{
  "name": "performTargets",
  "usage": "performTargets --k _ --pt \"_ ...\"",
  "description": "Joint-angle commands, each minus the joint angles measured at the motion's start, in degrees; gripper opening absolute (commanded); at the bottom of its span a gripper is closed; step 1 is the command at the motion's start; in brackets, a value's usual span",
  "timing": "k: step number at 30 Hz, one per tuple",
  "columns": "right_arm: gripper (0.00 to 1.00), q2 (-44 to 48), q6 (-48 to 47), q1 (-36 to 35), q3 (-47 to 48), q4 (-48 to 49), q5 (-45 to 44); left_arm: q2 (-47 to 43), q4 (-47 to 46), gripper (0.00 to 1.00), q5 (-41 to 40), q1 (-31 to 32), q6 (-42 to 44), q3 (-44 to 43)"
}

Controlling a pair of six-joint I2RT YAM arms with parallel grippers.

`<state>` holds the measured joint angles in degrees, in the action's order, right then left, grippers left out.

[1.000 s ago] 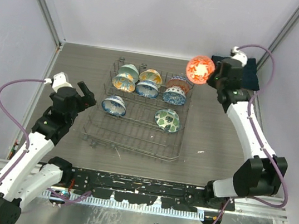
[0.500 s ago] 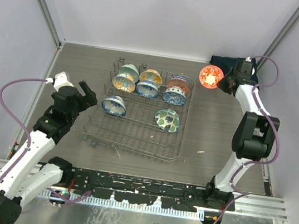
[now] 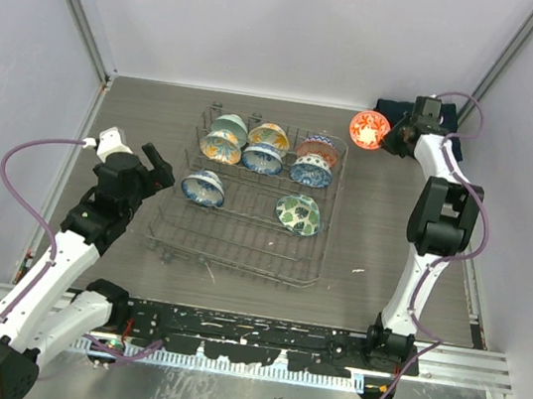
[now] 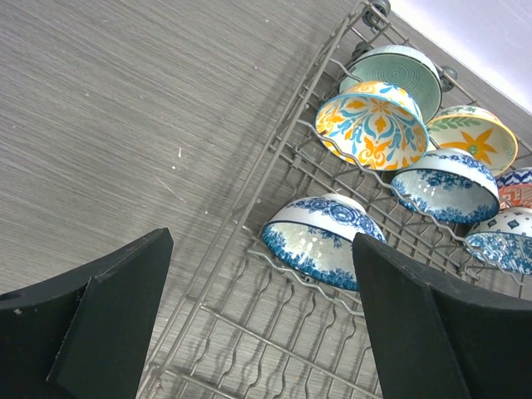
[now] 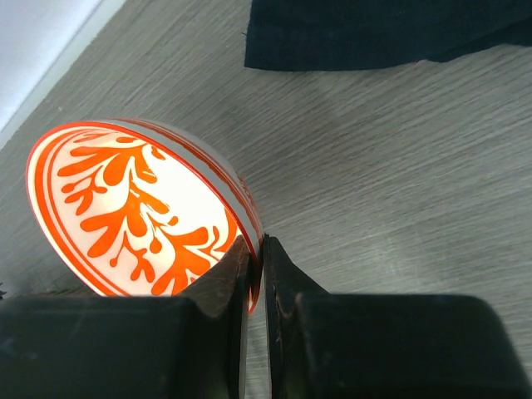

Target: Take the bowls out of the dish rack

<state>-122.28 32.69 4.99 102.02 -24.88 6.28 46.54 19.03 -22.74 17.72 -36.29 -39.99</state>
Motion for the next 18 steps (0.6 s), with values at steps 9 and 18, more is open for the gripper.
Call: performTargets --k 9,18 --pt "0.01 -3.95 1.1 0.11 3.98 1.21 1.18 -0.06 -2.68 0.98 0.48 -0.23 -0.47 0.0" --pt "0.13 -4.3 1.57 0.2 1.73 3.02 1.69 0.29 -2.82 0.98 0.51 -0.27 -0.53 0.0"
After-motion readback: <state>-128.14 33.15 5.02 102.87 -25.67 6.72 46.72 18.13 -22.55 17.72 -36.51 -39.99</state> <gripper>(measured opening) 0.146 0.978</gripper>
